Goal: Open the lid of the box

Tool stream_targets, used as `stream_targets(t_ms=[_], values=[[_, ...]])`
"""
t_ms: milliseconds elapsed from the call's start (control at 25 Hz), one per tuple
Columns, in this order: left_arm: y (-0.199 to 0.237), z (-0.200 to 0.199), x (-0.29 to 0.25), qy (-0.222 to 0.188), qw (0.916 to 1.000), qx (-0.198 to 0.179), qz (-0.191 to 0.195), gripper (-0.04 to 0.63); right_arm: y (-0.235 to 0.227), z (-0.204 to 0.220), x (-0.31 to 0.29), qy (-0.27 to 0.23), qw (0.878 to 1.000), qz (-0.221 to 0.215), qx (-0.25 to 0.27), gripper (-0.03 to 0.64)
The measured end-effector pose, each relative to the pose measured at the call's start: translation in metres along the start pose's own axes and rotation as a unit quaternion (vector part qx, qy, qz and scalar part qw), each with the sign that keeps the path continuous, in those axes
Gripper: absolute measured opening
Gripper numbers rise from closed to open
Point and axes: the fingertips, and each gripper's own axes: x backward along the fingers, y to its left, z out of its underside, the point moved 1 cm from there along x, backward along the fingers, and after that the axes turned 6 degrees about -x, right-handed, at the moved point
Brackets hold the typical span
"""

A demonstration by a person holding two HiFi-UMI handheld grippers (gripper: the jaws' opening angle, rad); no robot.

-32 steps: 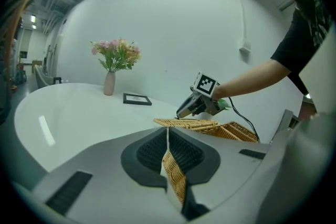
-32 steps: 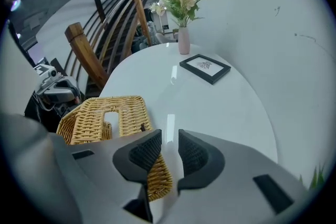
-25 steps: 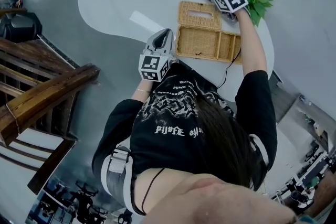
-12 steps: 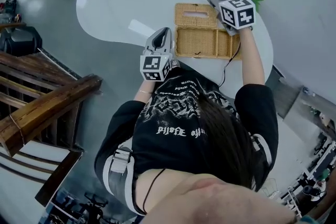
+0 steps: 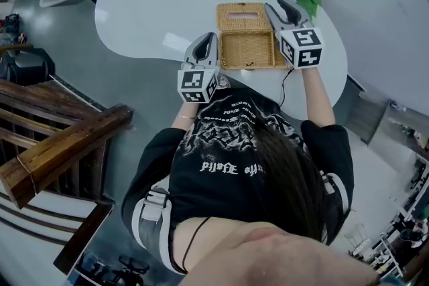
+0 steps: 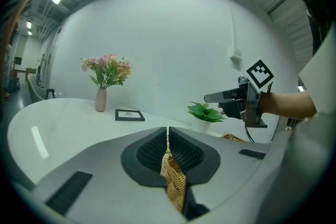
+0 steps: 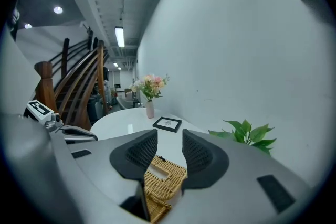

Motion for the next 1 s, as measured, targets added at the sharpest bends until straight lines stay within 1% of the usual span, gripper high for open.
stream_targets(t_ms=[80,160,320,440,680,840,920,1000], values=[[-0.005,-0.002,0.002,-0.004,1.0000,-0.001,0.002,0.029,0.005,0.004,0.012,-0.010,1.000,0.004,-0.010,0.172],[-0.008,-0.004,0.003,-0.008,1.0000,-0.002,0.003,0.029,0.011,0.009,0.021,-0.016,1.000,0.013,-0.008,0.172],[-0.013,-0.005,0.007,-0.012,0.9999,-0.004,0.005,0.029,0.025,0.037,0.028,0.006,1.000,0.016,0.004,0.170],[-0.017,-0.004,0.010,-0.012,0.9999,-0.005,0.005,0.029,0.038,0.053,0.033,0.016,1.000,0.010,-0.002,0.170],[-0.025,0.002,0.019,-0.011,0.9999,-0.006,0.004,0.029,0.061,0.067,0.048,-0.009,1.000,0.020,-0.004,0.155],[-0.030,0.007,0.023,-0.008,0.9999,-0.008,0.004,0.029,0.063,0.072,0.054,-0.022,0.999,0.024,-0.029,0.108],[-0.030,0.008,0.024,-0.007,0.9999,-0.009,0.000,0.029,0.064,0.072,0.057,-0.028,0.999,0.026,-0.038,0.053],[-0.030,0.008,0.024,-0.006,0.9999,-0.010,-0.003,0.029,0.064,0.073,0.059,-0.031,0.998,0.029,-0.043,0.034]])
